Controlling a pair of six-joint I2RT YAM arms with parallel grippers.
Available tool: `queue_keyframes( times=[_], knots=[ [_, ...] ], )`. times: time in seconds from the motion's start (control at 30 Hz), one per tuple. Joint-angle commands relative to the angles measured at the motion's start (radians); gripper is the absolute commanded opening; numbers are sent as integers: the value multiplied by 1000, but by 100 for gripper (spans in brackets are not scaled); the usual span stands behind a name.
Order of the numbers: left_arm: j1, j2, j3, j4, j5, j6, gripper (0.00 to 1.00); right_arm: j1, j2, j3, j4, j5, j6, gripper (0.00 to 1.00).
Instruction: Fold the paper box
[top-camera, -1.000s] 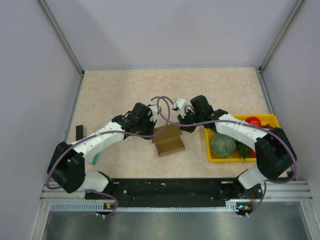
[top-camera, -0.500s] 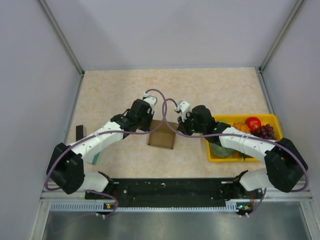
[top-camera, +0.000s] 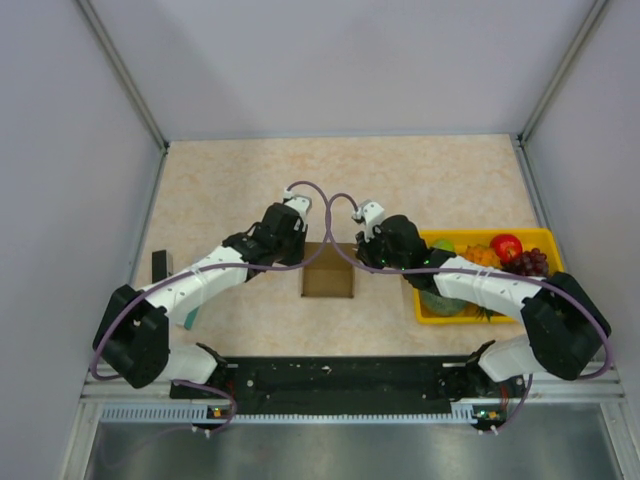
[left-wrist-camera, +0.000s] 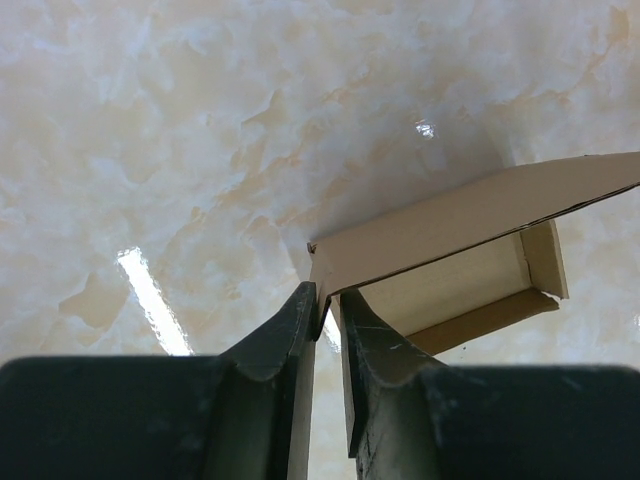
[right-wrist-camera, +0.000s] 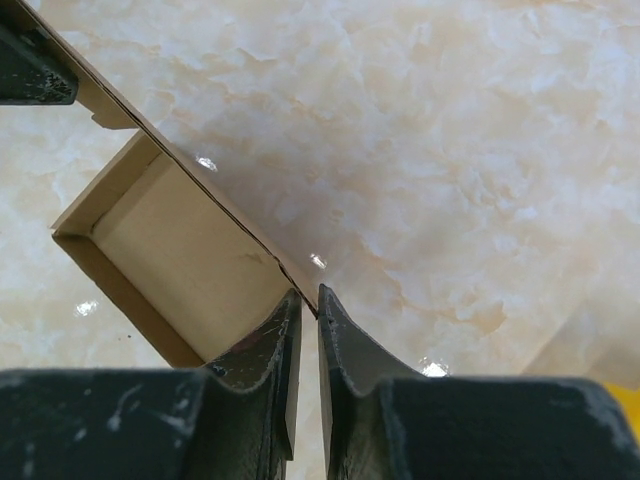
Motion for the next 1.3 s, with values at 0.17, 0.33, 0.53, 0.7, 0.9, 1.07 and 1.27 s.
queue_keyframes(
  times=[0.17, 0.33, 0.53, 0.7, 0.9, 1.07, 1.27],
  knots=[
    [-1, -28, -8, 56, 27, -14, 22, 6, 0, 0, 60, -17, -34, 23],
    [7, -34, -16, 56, 44, -17, 34, -42, -8, -5, 61, -123, -34, 34],
    [65, -65, -22, 41, 160, -17, 50, -115, -25, -23, 48, -248, -81, 44],
    [120, -138, -83, 67, 247, -22, 59, -184, -30, -58, 96, -380, -77, 48],
    [146, -131, -110, 118, 330, 16, 52, -196, 3, -58, 120, -474, -144, 47],
    [145, -105, -125, 170, 327, 50, 44, -195, 39, -46, 143, -486, -149, 42],
    [146, -131, -197, 257, 325, 61, 42, -195, 47, -45, 154, -483, -156, 37]
  ],
)
